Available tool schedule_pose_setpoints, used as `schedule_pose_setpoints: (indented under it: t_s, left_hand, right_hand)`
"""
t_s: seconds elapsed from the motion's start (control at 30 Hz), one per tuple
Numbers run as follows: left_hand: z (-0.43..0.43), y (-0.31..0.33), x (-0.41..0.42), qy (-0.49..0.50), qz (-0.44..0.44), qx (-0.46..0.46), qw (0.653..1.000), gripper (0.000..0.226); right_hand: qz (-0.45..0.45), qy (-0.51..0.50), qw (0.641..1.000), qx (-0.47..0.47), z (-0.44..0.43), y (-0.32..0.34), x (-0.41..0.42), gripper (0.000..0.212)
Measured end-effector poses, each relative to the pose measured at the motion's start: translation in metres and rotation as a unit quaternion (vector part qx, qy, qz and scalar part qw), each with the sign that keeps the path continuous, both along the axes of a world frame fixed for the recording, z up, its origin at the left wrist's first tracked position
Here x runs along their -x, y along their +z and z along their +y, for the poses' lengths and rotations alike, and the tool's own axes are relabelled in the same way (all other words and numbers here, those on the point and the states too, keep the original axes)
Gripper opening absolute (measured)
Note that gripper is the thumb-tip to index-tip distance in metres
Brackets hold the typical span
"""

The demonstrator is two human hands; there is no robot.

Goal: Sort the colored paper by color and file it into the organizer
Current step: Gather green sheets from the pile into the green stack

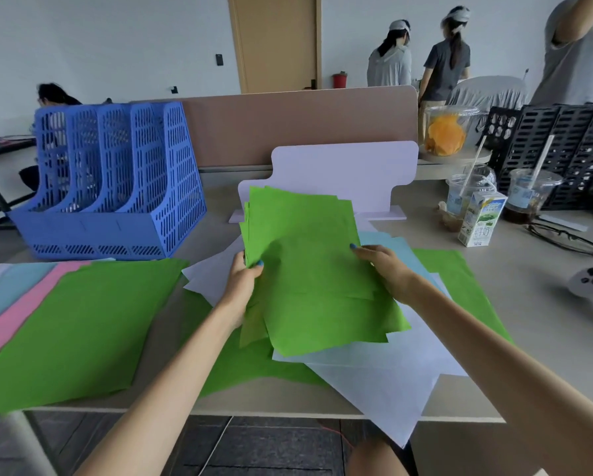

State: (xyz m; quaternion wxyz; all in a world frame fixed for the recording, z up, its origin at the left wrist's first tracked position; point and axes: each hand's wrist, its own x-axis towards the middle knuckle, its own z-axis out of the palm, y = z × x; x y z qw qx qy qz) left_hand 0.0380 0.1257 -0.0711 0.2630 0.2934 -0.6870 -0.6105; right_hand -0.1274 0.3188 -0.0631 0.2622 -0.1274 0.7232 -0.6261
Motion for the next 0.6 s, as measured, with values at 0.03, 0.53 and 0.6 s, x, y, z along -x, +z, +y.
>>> schedule_pose_setpoints:
  t_s: [0.03, 0.53, 0.6]
  left_hand:
    - [0.001, 0.003, -0.002, 0.0, 0.006, 0.007, 1.0, 0.036]
    - [-0.012, -0.015, -0.057, 0.054, -0.15, 0.115, 0.981, 0.048]
    - [-0.02, -0.021, -0.067, 0.095, -0.191, 0.163, 0.963, 0.036]
  right_hand:
    - [-0.043, 0.019, 0.999, 0.007, 0.0, 0.002, -0.003, 0.05]
    - [0.021, 0.033, 0.997, -0.06, -0.001, -0.01, -0.059, 0.018]
    - [0.048, 0.037, 0.997, -0.056, -0.003, -0.01, -0.066, 0.023]
